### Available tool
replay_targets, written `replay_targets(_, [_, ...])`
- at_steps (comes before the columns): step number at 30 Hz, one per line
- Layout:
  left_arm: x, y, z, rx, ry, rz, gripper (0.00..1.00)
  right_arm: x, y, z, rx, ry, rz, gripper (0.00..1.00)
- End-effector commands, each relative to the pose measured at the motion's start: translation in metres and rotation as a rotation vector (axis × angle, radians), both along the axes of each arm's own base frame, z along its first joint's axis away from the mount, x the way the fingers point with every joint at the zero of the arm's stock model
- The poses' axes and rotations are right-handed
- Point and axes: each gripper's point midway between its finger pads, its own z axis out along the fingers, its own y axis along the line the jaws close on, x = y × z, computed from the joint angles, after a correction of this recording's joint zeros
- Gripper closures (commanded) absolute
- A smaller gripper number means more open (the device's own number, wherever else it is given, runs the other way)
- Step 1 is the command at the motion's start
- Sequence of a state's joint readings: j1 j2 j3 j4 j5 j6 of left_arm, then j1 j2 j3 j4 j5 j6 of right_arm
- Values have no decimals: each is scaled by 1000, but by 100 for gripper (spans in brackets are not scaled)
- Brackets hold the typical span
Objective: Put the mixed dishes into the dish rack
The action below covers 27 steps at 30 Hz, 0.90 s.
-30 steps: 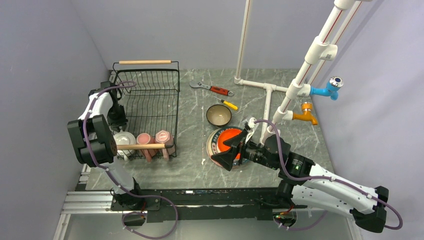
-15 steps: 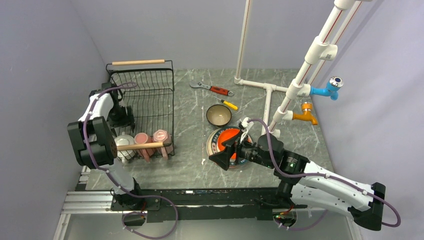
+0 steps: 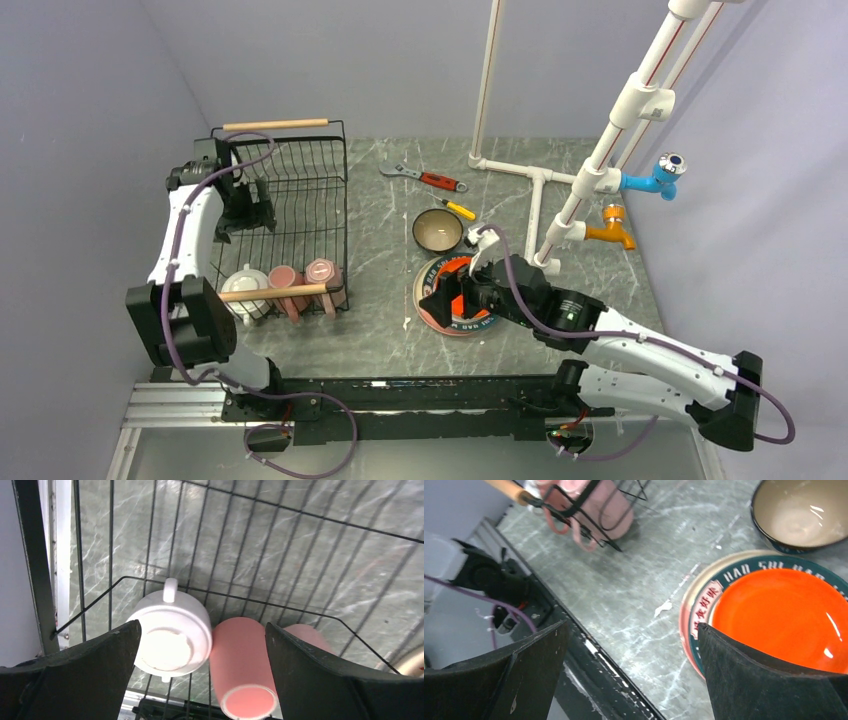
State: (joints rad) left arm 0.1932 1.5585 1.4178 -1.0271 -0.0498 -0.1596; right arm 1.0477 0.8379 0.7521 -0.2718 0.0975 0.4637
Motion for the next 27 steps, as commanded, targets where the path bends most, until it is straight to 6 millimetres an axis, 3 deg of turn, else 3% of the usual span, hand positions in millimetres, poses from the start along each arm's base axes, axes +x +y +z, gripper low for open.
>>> replay_targets(1, [15, -32, 54, -60, -210, -79, 1, 16, -12, -11, -94, 29, -114, 0])
replay_targets(6, [25, -95, 94, -143, -395, -263, 1, 21, -20, -44, -201, 125, -201, 1])
replay_targets(9, [25, -147, 124, -207, -500, -416, 1, 21, -20, -64, -253, 183, -237, 5])
replay_targets(13, [23, -188, 162, -256, -645, -552, 1, 24, -12, -82, -346, 215, -301, 6])
replay_targets(18, [14, -191, 182, -217, -787, -622, 1, 38, 2, -86, -501, 134, -390, 6])
replay_targets(22, [-2, -173, 188, -121, -896, -597, 1, 61, 6, -77, -633, 50, -442, 12])
replay_targets(27, [-26, -150, 180, -28, -1055, -526, 1, 100, 11, -66, -703, -8, -465, 18])
